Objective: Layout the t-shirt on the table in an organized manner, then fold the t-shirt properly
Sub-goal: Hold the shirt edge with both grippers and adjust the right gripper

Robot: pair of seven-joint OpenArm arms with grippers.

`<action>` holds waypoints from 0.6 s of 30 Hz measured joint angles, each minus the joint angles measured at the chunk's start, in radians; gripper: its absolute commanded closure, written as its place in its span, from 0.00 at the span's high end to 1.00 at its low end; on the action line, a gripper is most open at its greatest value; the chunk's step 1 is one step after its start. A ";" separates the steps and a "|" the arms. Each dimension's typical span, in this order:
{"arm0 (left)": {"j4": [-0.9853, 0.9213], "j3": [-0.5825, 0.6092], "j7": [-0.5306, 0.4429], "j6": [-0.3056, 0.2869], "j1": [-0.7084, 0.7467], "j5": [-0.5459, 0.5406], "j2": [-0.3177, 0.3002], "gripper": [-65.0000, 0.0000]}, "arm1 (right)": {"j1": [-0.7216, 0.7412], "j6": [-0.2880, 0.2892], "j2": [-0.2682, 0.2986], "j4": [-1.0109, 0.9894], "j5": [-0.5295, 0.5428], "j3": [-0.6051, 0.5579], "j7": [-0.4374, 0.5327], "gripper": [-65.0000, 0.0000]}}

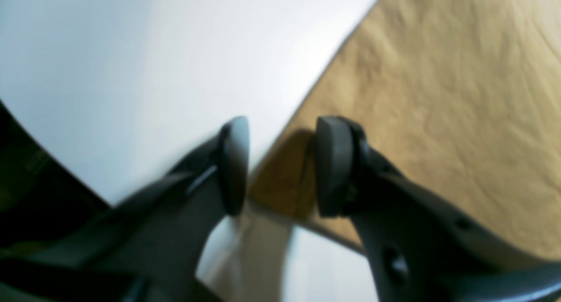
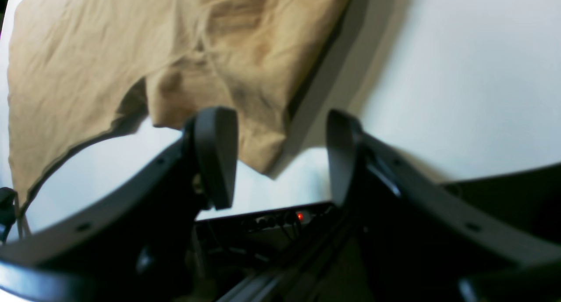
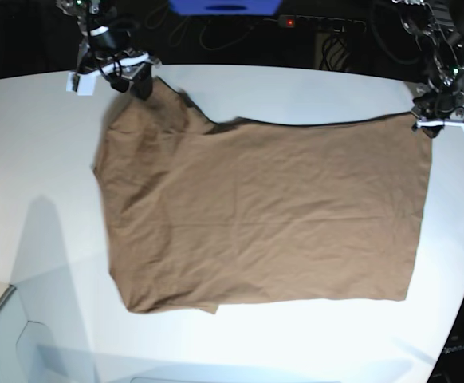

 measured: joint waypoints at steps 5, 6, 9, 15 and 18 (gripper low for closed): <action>-0.022 0.032 -0.019 0.002 -0.008 0.009 -0.020 0.30 | 0.003 0.000 0.000 0.000 0.000 -0.053 0.000 0.50; -0.023 0.038 -0.005 0.002 -0.011 0.008 -0.027 0.24 | 0.002 0.000 0.001 0.000 0.000 -0.060 0.000 0.50; -0.026 0.036 -0.001 0.002 -0.013 0.005 -0.027 0.00 | 0.004 0.000 0.000 0.000 0.000 -0.080 0.000 0.50; -0.027 0.036 0.000 0.002 -0.013 0.001 -0.028 0.00 | 0.006 0.000 0.002 -0.031 0.000 -0.080 0.006 0.50; -0.028 0.036 0.002 0.002 -0.013 0.001 -0.029 0.00 | 0.014 0.005 0.003 -0.072 0.002 -0.082 0.022 0.50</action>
